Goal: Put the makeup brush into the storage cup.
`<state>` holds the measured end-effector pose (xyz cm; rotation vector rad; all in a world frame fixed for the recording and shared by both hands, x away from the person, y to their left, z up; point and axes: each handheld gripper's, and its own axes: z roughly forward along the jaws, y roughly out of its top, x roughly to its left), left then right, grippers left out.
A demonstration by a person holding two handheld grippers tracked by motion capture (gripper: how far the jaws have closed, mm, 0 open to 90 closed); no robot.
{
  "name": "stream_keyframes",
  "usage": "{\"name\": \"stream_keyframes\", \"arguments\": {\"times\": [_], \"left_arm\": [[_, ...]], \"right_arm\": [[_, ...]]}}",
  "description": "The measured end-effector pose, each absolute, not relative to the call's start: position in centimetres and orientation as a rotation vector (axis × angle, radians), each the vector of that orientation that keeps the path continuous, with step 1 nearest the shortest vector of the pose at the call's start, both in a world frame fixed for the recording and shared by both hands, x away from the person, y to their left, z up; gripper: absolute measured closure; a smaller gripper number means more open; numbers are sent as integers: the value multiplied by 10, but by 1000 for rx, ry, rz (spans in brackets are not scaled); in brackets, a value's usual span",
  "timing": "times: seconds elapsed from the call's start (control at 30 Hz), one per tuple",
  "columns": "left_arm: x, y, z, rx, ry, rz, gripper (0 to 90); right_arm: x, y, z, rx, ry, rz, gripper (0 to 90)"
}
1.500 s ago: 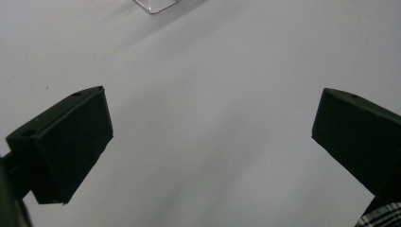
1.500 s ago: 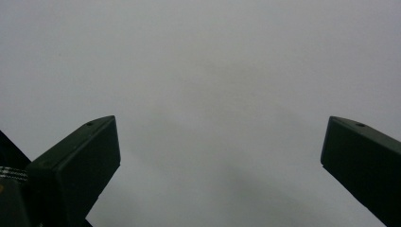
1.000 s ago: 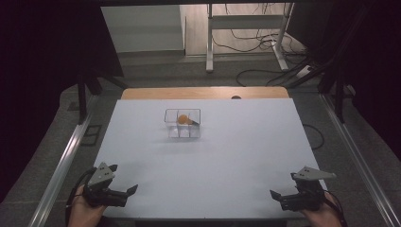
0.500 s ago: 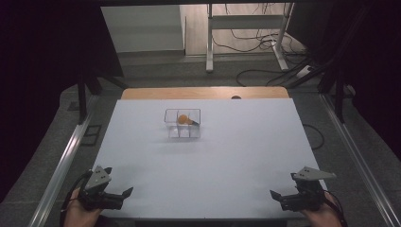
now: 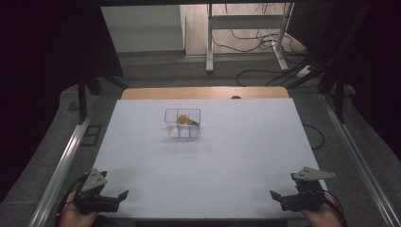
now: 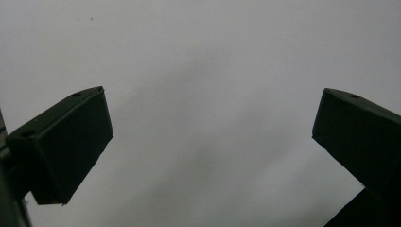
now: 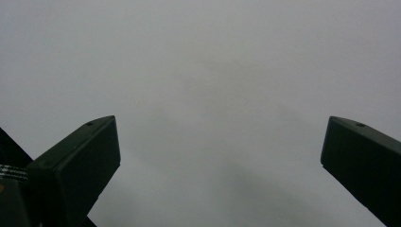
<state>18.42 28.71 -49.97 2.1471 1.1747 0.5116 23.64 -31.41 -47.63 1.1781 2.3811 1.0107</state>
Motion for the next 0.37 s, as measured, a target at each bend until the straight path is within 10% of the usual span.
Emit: {"name": "stream_keyframes", "arguments": {"times": [0.37], "left_arm": [[185,287,-502,2169,1189,488,0]], "right_arm": [[237,-314,-478,1173,2395,993,0]]}}
